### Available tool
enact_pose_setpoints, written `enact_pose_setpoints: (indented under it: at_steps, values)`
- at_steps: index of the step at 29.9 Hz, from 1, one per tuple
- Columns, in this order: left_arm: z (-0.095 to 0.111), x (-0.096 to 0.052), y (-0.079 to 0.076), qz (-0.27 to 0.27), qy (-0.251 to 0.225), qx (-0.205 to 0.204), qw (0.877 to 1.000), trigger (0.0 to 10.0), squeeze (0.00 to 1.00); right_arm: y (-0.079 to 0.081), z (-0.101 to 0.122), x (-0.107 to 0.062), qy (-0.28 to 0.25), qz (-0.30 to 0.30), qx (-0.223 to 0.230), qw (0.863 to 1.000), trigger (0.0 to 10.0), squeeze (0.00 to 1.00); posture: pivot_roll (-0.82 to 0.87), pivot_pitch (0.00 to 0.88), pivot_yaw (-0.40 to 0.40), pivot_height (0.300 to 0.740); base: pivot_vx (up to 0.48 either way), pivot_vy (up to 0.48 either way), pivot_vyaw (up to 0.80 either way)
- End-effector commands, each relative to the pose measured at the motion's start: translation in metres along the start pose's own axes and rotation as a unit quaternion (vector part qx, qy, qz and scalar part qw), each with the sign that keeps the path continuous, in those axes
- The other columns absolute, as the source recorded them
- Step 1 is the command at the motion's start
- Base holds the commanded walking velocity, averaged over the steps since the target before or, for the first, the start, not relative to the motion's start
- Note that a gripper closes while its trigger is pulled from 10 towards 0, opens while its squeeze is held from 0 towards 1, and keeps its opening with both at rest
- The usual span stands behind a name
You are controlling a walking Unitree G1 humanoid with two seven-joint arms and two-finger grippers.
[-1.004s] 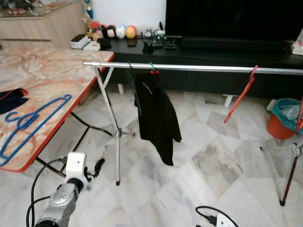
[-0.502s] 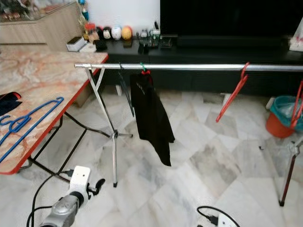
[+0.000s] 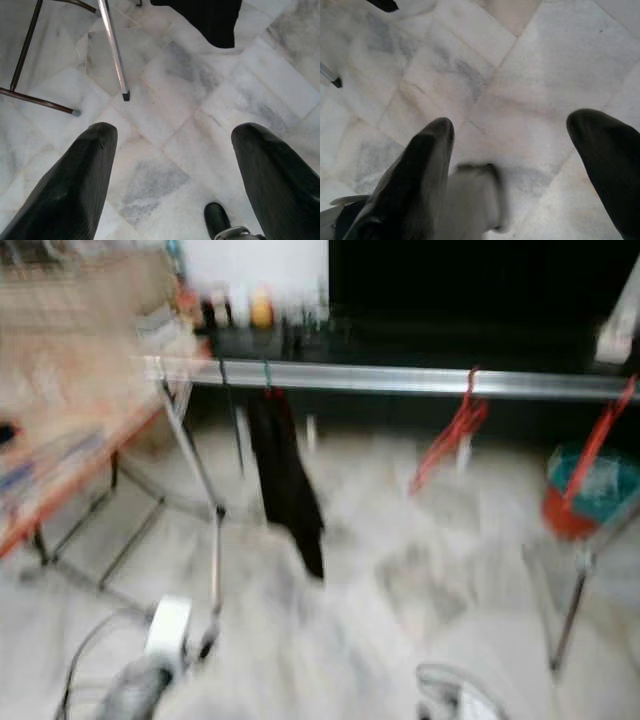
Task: Hang hanger
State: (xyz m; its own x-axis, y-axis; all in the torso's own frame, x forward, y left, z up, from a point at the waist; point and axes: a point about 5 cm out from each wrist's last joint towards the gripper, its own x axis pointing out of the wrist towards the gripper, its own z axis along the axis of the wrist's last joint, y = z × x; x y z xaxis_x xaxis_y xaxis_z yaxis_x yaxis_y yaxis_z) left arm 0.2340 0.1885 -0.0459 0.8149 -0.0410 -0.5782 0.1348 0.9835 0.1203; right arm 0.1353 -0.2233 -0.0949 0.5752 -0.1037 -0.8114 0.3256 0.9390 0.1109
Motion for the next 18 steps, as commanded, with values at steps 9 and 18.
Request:
enact_pose_setpoints:
  at_steps: [9,18]
  values:
    - [0.0007,0.0017,0.0016,0.004,0.013,0.007,1.0,10.0,0.0,-0.0047,-0.0008,-0.0009,0.003,-0.009,0.003,1.0,10.0,0.0,-0.02,0.0,0.054,0.74,0.0,-0.392,-0.8]
    - [0.0006,0.002,0.0035,0.01,0.017,-0.002,1.0,10.0,0.0,-0.0049,-0.0004,-0.0008,0.004,-0.01,0.001,1.0,10.0,0.0,-0.02,0.0,0.052,0.74,0.0,0.0,-0.79]
